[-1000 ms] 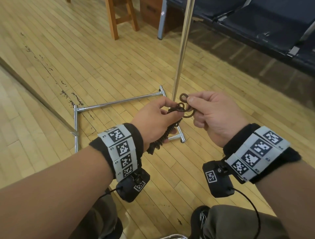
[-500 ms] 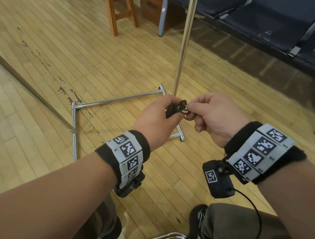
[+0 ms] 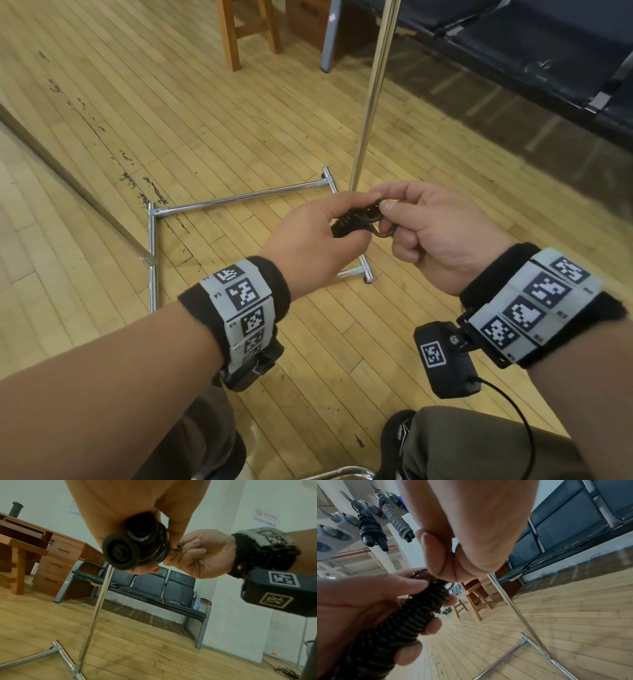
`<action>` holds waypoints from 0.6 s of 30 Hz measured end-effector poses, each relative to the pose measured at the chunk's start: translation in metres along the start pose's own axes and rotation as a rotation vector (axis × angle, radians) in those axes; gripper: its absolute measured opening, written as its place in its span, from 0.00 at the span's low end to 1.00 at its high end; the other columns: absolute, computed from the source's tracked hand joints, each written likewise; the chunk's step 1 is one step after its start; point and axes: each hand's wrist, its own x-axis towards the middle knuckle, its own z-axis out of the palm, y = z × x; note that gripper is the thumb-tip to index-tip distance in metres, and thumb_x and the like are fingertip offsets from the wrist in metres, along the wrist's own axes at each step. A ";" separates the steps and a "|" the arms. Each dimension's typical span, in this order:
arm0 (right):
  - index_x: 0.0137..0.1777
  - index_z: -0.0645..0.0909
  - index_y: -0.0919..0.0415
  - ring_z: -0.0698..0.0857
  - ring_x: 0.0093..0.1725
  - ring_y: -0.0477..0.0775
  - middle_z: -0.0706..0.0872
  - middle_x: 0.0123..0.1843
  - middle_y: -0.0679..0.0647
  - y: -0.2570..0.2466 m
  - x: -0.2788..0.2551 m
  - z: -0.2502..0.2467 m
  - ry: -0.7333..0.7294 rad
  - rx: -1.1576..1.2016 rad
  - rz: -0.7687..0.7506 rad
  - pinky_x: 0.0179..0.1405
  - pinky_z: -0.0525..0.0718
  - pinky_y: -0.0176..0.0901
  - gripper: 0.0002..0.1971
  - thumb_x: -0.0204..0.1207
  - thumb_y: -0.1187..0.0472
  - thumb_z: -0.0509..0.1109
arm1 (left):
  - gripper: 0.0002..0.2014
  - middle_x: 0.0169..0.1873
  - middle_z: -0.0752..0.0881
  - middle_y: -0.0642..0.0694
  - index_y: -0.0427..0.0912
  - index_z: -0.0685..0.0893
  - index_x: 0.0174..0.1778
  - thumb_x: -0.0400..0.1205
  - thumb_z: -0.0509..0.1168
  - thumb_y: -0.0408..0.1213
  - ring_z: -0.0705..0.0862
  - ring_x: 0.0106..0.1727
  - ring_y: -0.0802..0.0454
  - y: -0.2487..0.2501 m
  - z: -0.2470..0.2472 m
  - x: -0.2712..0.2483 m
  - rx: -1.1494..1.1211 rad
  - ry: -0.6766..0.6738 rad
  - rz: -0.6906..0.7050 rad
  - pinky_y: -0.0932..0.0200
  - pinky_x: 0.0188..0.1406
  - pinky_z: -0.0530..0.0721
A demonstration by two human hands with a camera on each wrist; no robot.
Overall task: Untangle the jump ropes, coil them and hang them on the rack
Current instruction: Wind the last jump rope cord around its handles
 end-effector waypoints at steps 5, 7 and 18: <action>0.63 0.86 0.68 0.74 0.23 0.47 0.82 0.35 0.57 -0.004 0.000 0.005 -0.076 -0.080 0.027 0.17 0.72 0.37 0.10 0.86 0.65 0.70 | 0.20 0.51 0.92 0.48 0.62 0.88 0.63 0.81 0.67 0.66 0.93 0.46 0.47 0.007 -0.011 -0.008 -0.152 -0.042 -0.013 0.46 0.36 0.89; 0.63 0.84 0.71 0.77 0.24 0.48 0.82 0.34 0.56 -0.005 0.000 0.009 -0.102 -0.086 0.042 0.17 0.74 0.37 0.12 0.86 0.63 0.71 | 0.15 0.49 0.93 0.43 0.57 0.90 0.59 0.87 0.66 0.60 0.93 0.45 0.40 0.006 -0.012 -0.008 -0.194 0.008 -0.048 0.45 0.33 0.87; 0.55 0.83 0.71 0.93 0.34 0.64 0.90 0.37 0.66 -0.011 0.003 0.027 -0.091 -0.213 0.041 0.26 0.89 0.43 0.12 0.86 0.59 0.72 | 0.19 0.49 0.91 0.58 0.62 0.77 0.63 0.82 0.75 0.59 0.89 0.41 0.62 -0.004 -0.029 -0.007 0.143 0.101 -0.002 0.55 0.39 0.85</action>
